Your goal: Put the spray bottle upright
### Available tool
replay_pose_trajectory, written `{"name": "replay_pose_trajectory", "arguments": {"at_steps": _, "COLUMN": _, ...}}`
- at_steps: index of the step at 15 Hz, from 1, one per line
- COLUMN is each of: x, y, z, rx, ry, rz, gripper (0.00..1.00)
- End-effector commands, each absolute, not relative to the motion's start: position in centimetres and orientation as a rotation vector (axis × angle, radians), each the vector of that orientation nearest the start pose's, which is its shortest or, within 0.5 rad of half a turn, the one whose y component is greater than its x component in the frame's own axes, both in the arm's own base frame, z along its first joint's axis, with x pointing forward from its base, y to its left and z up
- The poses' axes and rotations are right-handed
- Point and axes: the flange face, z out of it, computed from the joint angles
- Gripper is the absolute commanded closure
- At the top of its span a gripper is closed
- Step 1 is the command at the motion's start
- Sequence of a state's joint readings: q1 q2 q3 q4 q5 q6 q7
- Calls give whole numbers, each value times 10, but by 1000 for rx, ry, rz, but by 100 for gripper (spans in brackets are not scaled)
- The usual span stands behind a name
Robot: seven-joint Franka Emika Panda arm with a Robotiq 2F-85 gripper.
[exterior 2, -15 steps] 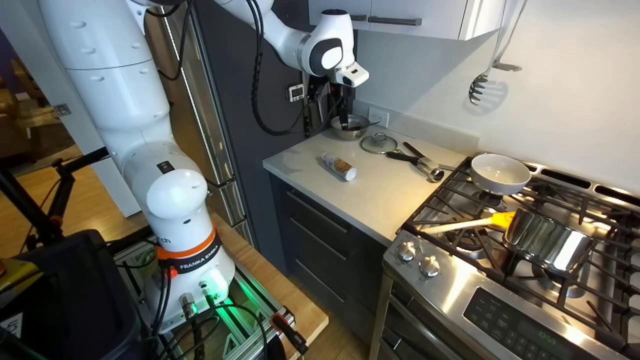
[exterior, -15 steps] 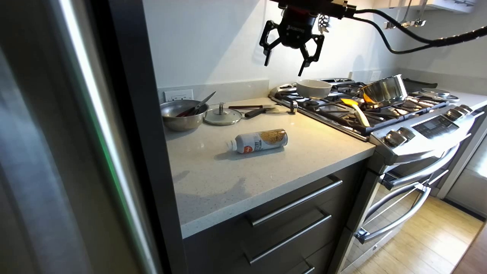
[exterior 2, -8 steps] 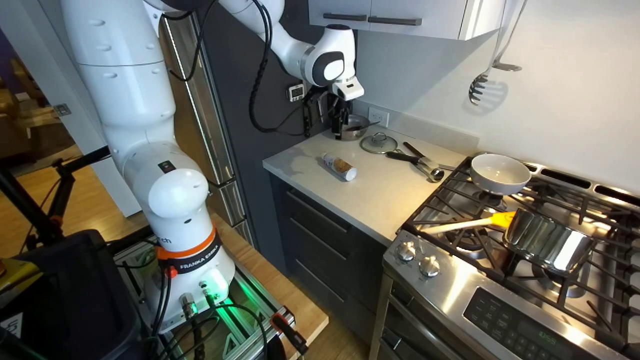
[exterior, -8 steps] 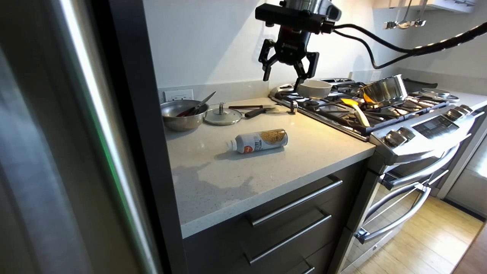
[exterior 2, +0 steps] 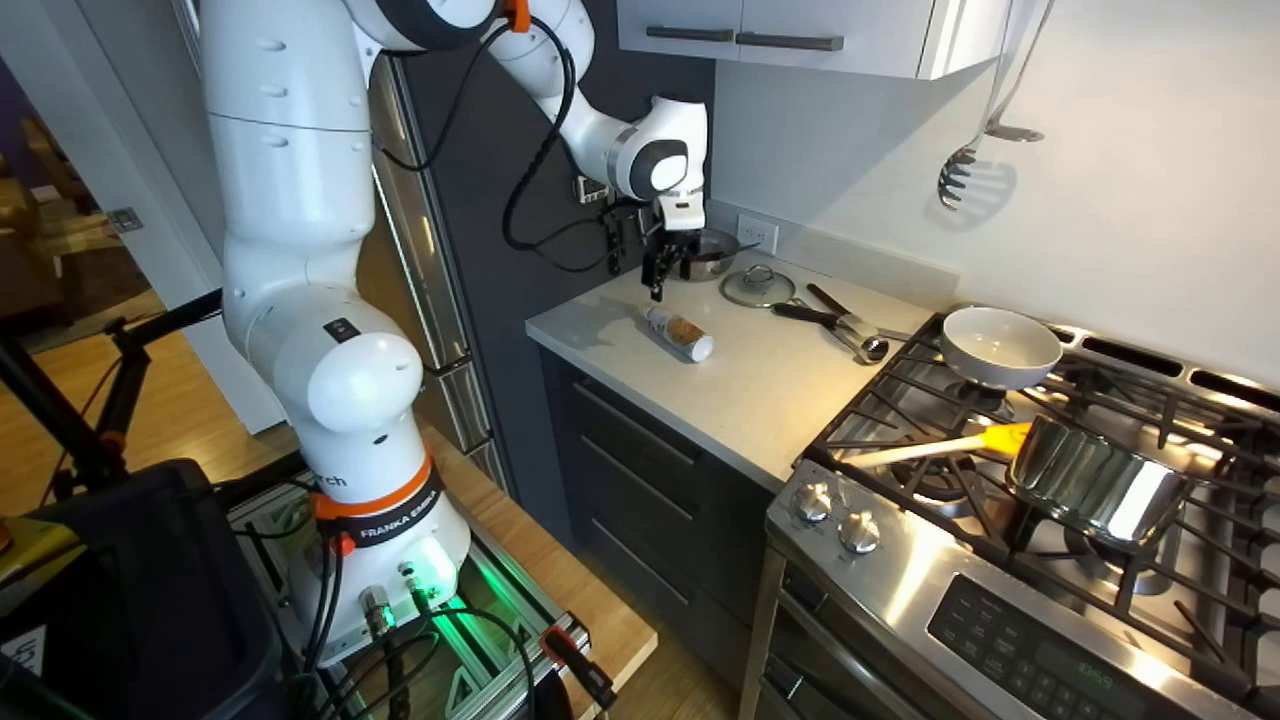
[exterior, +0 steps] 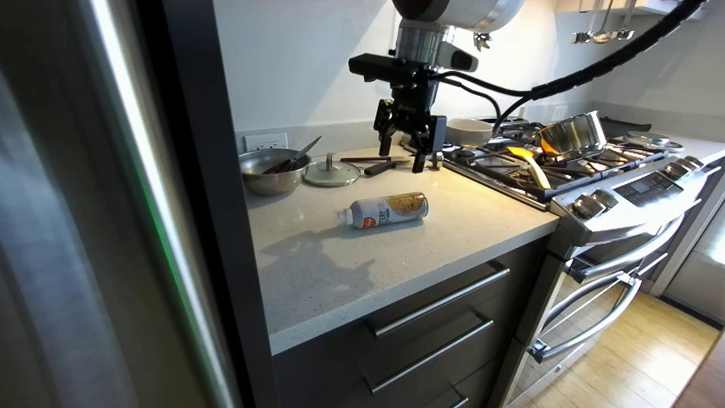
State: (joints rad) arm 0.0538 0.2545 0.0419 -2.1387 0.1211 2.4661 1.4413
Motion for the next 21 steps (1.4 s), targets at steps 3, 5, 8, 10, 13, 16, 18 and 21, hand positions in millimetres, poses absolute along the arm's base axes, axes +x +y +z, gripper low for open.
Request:
{"name": "replay_pose_trajectory", "arguments": {"at_steps": 3, "x": 590, "y": 76, "z": 259, "rx": -2181, "ry": 2107, "rz": 128, "gripper": 0}}
{"name": "replay_pose_trajectory", "arguments": {"at_steps": 5, "x": 593, "y": 81, "z": 249, "rx": -2187, "ry": 2098, "rz": 138, "gripper": 0}}
{"name": "replay_pose_trajectory", "arguments": {"at_steps": 8, "x": 598, "y": 88, "z": 234, "rx": -2232, "ry": 2063, "rz": 151, "gripper": 0}}
{"name": "replay_pose_trajectory", "arguments": {"at_steps": 10, "x": 600, "y": 92, "z": 225, "rx": -2263, "ry": 2042, "rz": 161, "gripper": 0}}
{"name": "replay_pose_trajectory", "arguments": {"at_steps": 13, "x": 598, "y": 97, "z": 212, "rx": -2309, "ry": 2034, "rz": 209, "gripper": 0}}
{"name": "replay_pose_trajectory", "arguments": {"at_steps": 16, "x": 599, "y": 97, "z": 202, "rx": -2329, "ry": 2032, "rz": 202, "gripper": 0}}
{"name": "replay_pose_trajectory", "arguments": {"at_steps": 18, "x": 601, "y": 97, "z": 198, "rx": -2331, "ry": 2024, "rz": 175, "gripper": 0}}
{"name": "replay_pose_trajectory", "arguments": {"at_steps": 21, "x": 604, "y": 97, "z": 196, "rx": -2345, "ry": 2000, "rz": 159, "gripper": 0}}
